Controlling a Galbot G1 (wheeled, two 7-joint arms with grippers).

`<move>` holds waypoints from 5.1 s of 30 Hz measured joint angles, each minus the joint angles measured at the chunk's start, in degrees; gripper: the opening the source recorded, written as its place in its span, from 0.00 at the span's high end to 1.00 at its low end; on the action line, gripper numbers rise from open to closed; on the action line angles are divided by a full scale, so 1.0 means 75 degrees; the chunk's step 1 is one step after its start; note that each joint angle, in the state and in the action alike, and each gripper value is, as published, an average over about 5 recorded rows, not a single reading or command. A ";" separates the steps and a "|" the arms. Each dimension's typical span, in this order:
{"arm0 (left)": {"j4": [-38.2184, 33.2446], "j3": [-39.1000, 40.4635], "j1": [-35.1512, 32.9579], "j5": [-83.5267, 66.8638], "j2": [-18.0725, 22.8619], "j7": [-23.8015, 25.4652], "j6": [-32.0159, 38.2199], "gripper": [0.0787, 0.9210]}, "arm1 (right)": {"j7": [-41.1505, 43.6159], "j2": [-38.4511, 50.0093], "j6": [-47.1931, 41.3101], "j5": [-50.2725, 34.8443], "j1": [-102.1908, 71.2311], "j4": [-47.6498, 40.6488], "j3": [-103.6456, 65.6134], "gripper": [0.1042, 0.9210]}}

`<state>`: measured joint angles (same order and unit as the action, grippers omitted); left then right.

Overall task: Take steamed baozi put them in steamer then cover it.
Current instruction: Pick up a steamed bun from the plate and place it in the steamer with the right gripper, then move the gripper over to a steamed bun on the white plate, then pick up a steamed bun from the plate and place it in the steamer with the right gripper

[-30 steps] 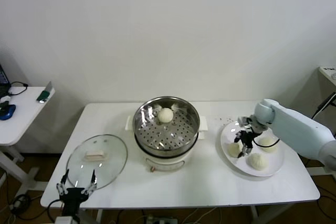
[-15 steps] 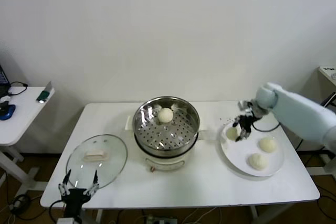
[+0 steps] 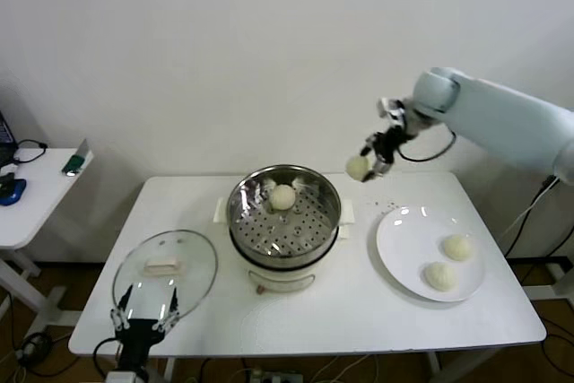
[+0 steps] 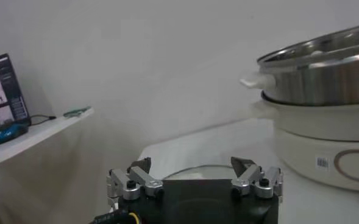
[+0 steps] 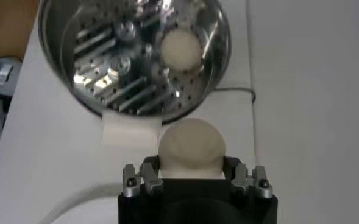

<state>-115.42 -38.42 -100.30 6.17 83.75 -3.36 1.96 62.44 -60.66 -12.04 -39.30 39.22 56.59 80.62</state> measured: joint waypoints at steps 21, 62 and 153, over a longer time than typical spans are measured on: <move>-0.0113 -0.0007 -0.0191 0.0005 -0.0111 0.0059 0.0145 0.12 | -0.0814 -0.2483 -0.0531 -0.1117 -0.0253 -0.0341 0.0911 0.32; 0.0008 0.0006 -0.0063 0.0066 -0.0206 0.0053 0.0026 0.12 | -0.0462 -0.1733 -0.0491 -0.1015 0.0233 0.0552 0.1365 0.12; 0.0009 0.0122 -0.0147 0.0800 0.0125 -0.0122 -0.0298 0.12 | 0.1036 0.2050 0.3052 0.4692 -0.1487 0.0930 -0.0717 0.31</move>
<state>-115.35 -37.51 -101.41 12.17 84.68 -4.28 -0.28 70.21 -45.28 10.85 -4.11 28.06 63.56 75.24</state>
